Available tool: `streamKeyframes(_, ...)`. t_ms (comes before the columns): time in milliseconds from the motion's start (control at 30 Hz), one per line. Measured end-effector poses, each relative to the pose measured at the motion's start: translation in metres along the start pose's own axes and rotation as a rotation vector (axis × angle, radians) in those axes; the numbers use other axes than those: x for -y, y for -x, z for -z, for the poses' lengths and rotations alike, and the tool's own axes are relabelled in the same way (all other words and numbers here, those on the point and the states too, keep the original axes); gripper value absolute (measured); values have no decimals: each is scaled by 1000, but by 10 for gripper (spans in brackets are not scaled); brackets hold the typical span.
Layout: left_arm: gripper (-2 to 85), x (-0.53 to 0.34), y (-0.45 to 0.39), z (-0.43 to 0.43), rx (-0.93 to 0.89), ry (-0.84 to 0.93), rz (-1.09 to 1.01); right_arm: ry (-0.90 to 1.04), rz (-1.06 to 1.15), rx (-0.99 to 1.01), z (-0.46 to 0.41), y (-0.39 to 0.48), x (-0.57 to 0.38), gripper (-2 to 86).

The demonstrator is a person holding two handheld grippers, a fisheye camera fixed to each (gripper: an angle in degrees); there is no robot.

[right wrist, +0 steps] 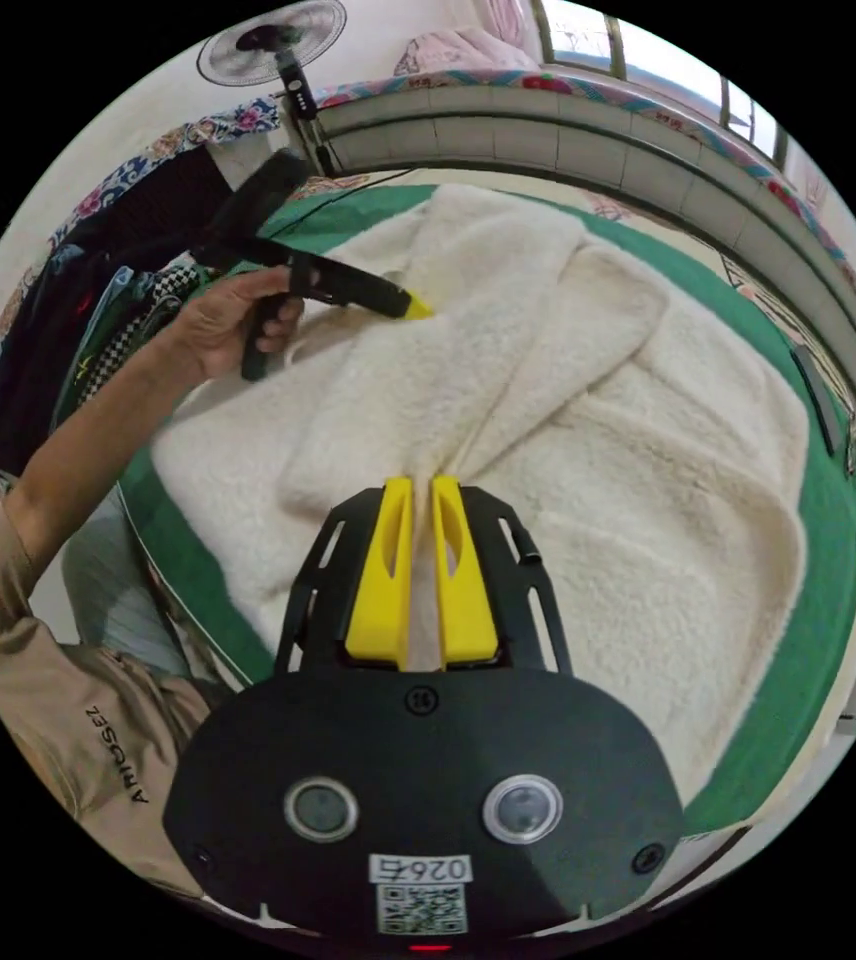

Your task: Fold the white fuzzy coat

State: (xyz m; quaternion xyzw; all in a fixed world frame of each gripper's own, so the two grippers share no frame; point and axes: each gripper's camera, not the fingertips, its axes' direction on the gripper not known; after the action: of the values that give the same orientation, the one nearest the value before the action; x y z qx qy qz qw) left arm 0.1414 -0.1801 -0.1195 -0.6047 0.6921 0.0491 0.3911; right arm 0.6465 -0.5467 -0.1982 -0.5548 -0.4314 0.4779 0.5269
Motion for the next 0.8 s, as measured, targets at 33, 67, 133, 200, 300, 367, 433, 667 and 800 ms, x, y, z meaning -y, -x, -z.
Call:
streamKeyframes(33,-10,-3,2,0,-27,-32,26,0,14,-25,4,1,-7,-1)
streamKeyframes(67,-10,-7,1,-1,-61,-58,51,-7,23,-33,6,1,-12,2)
streamKeyframes(133,-10,-11,-15,-2,-20,-49,-1,-23,32,-15,19,-9,-29,8)
streamKeyframes(200,-10,-18,-60,5,143,-126,-163,-83,3,28,37,-25,-45,4)
streamKeyframes(300,-10,-34,-124,12,122,-398,-414,-270,-123,49,80,-64,-87,-6)
streamKeyframes(367,-10,-41,-151,8,-39,-566,-514,-367,-211,23,104,-88,-118,-8)
streamKeyframes(433,-10,-35,-166,-8,-282,-612,-535,-437,-316,-28,127,-120,-158,-8)
streamKeyframes(667,2,37,-233,-151,-66,-174,-478,-389,-531,41,141,-208,-242,22)
streamKeyframes(800,135,75,-254,-228,54,-84,-456,-343,-574,142,129,-246,-265,90)
